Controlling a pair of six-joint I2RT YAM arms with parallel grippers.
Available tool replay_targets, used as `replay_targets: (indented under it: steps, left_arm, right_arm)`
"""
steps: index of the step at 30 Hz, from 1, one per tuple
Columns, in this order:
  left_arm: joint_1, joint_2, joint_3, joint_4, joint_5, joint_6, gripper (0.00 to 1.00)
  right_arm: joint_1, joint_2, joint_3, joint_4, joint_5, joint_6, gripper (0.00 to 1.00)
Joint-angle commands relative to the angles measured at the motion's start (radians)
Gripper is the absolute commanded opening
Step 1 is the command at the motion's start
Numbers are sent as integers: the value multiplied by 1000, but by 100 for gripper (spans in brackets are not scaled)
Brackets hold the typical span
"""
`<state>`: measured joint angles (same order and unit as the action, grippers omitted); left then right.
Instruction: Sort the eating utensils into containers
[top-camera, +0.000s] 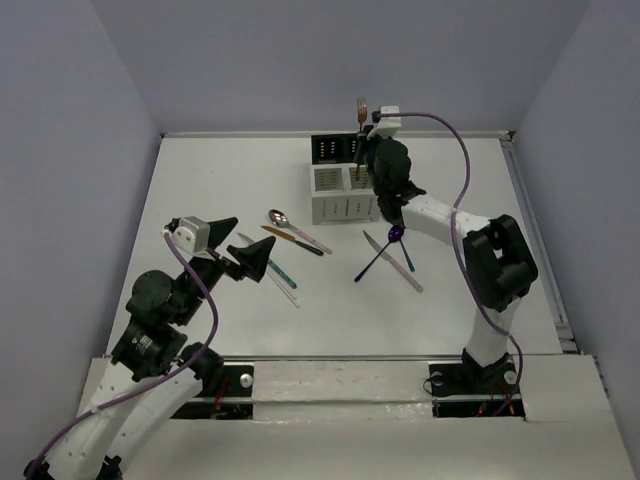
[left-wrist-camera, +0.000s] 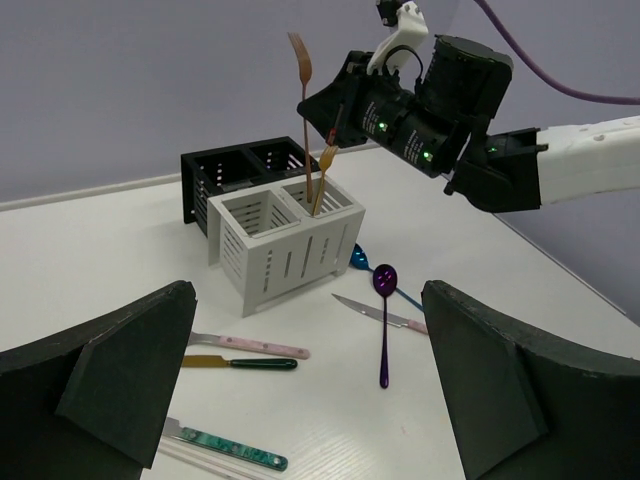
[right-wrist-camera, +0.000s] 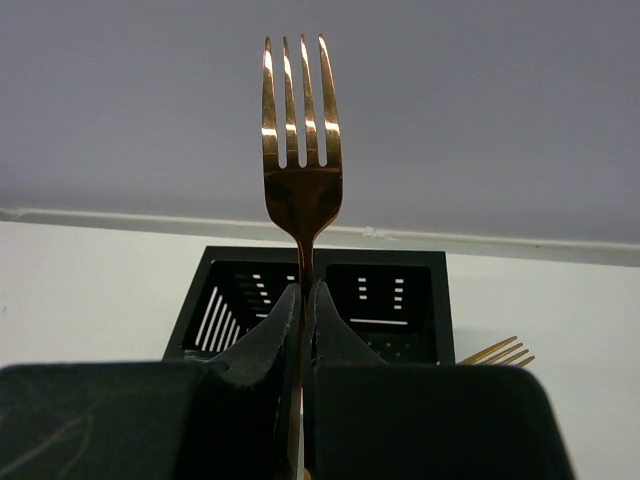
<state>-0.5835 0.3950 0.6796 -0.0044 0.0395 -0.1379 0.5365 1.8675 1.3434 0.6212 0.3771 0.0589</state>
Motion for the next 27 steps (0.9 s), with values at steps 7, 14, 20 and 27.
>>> replay_targets:
  steps: [7,14,20,27]
  left_arm:
    - [-6,-5,-5,46,-7,12,99]
    - [-6,-2,-5,49,0,9,99]
    - [-6,-5,-5,49,-1,9,99]
    - [-15,-16,-5,50,2,6,99]
  right_arm:
    - [6,-11,-67,63,51,55,30]
    - [6,-99,-70,-92,54,64,78]
    - [6,-267,-113,-388,22,159,59]
    - [6,-436,-239,-923,-105,381,35]
